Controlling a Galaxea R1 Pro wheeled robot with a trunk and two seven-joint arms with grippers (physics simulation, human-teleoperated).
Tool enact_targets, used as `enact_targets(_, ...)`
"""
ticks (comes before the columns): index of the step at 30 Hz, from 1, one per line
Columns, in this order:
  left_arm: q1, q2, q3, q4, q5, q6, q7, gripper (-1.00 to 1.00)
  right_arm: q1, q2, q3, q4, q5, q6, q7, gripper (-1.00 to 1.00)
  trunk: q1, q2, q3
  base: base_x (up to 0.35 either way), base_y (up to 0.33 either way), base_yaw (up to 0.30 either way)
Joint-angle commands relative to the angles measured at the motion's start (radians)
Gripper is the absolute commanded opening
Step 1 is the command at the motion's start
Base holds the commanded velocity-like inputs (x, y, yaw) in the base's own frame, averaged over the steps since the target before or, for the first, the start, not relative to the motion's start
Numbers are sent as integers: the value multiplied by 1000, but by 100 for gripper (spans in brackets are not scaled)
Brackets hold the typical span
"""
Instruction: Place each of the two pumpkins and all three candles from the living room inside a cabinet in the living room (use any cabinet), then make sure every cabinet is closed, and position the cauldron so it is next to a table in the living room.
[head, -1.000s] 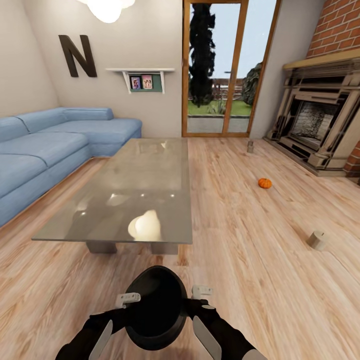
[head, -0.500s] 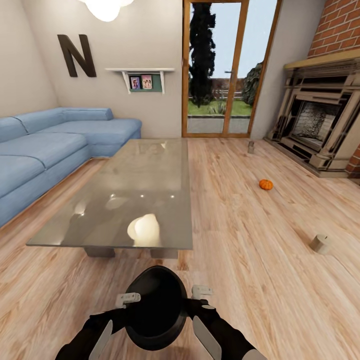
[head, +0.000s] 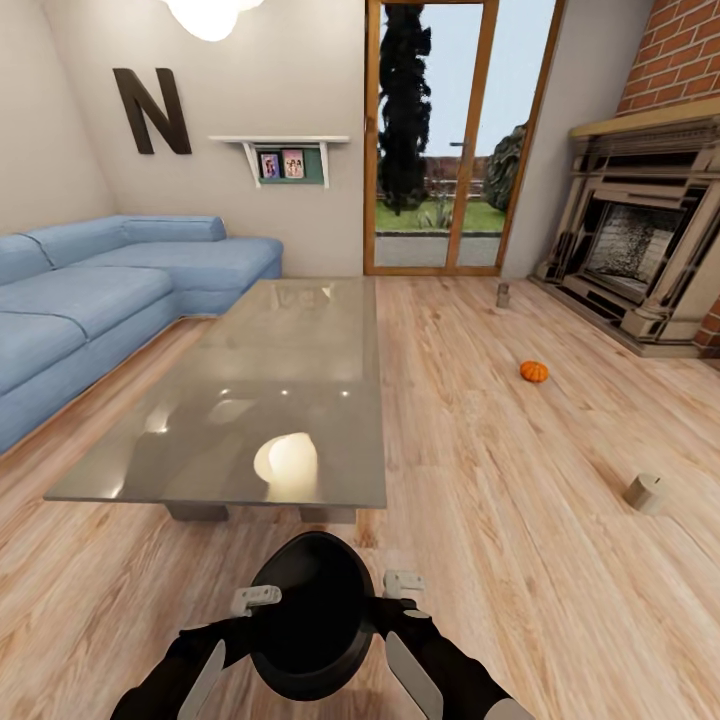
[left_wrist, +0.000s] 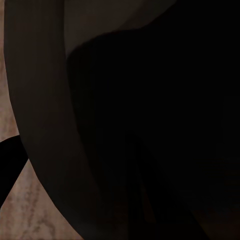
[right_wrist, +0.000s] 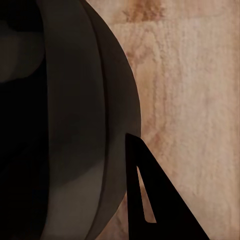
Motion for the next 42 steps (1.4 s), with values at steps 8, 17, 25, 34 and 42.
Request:
enact_targets(8,-1,2,-1,-4,14,5,4,-100,-1,0,2,0,-4,5,-10,-100,0,0,-1,1,0,0)
enact_targets(17,-1,2,0,-4,14,5,3,-100,-1,0,2,0,-4,5,-10,-100,0,0,-1,0,0,0)
enact_targets(25,-1,1,-1,-4,14,5,4,-100,-1,0,2,0,-5,5,-10,-100,2,-2,-24,0,0,0)
enact_targets(34,-1,1,-1,-3,14,5,4,-100,-1,0,2,0,-4,5,-10,-100,6,-4,-59,0,0,0)
enact_targets(42,-1,2,-1,-2,14,5,4,-100,-1,0,2,0,-4,5,-10,-100,10,-6,-90,0,0,0)
